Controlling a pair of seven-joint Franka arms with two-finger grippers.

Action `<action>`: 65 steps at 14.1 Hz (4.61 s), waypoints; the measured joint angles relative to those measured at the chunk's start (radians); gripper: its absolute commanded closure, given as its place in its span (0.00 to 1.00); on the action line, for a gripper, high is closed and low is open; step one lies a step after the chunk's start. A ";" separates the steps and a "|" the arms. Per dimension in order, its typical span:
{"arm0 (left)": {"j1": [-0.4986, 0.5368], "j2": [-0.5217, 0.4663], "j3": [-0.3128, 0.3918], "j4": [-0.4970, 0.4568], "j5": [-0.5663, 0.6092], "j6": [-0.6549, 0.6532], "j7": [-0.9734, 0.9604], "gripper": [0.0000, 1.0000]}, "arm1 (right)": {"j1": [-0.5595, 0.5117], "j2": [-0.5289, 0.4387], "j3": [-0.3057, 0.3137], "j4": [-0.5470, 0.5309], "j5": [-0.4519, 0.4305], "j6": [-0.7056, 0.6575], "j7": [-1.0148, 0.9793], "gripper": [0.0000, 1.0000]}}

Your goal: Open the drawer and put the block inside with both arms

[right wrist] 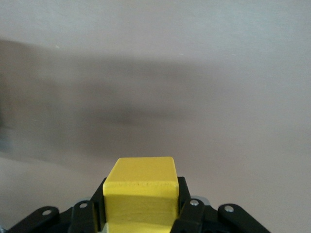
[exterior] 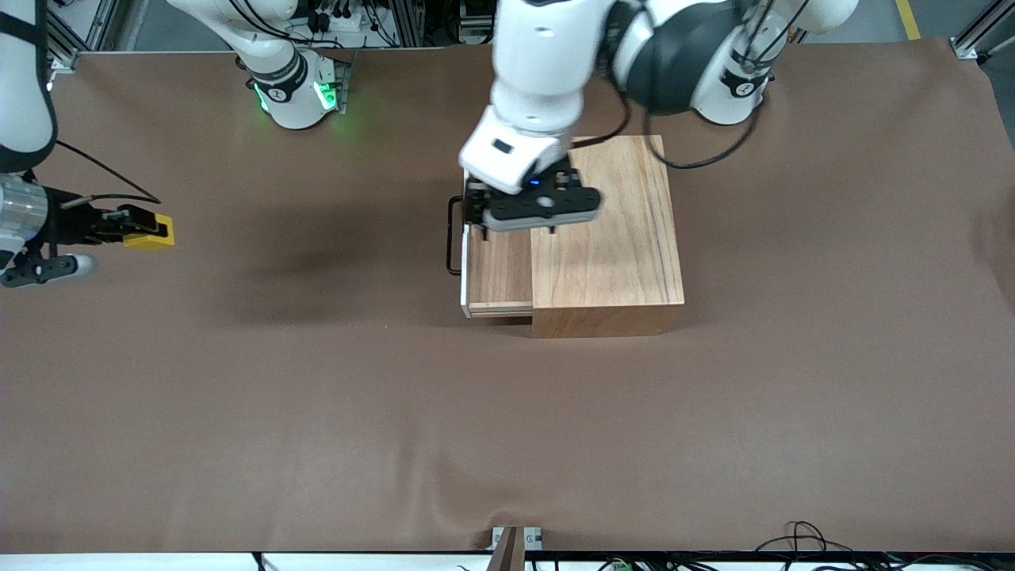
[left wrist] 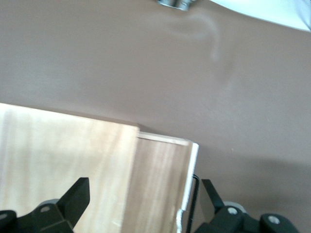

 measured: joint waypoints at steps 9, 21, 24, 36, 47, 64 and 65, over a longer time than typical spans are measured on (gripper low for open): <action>0.357 -0.155 0.000 -0.021 0.000 -0.207 0.311 0.00 | 0.436 -0.025 0.008 0.003 0.038 0.070 0.459 1.00; 0.678 -0.348 -0.006 -0.233 -0.002 -0.251 0.750 0.00 | 0.929 0.088 0.006 -0.077 -0.050 0.567 1.035 1.00; 0.705 -0.393 -0.006 -0.290 -0.002 -0.251 0.780 0.00 | 0.974 0.165 0.005 -0.076 -0.054 0.682 1.057 1.00; 0.794 -0.433 -0.005 -0.339 -0.002 -0.256 0.878 0.00 | 1.024 0.300 0.001 -0.029 -0.054 0.805 1.084 1.00; 0.819 -0.441 -0.006 -0.341 -0.002 -0.294 0.877 0.00 | 1.025 0.306 -0.016 -0.029 -0.062 0.774 1.084 0.00; 0.811 -0.458 -0.211 -0.410 -0.002 -0.278 0.735 0.00 | 0.857 0.154 -0.036 0.209 -0.065 0.272 1.034 0.00; 0.811 -0.463 -0.212 -0.412 -0.002 -0.277 0.735 0.00 | 0.816 0.149 -0.037 0.208 -0.066 0.264 0.995 0.00</action>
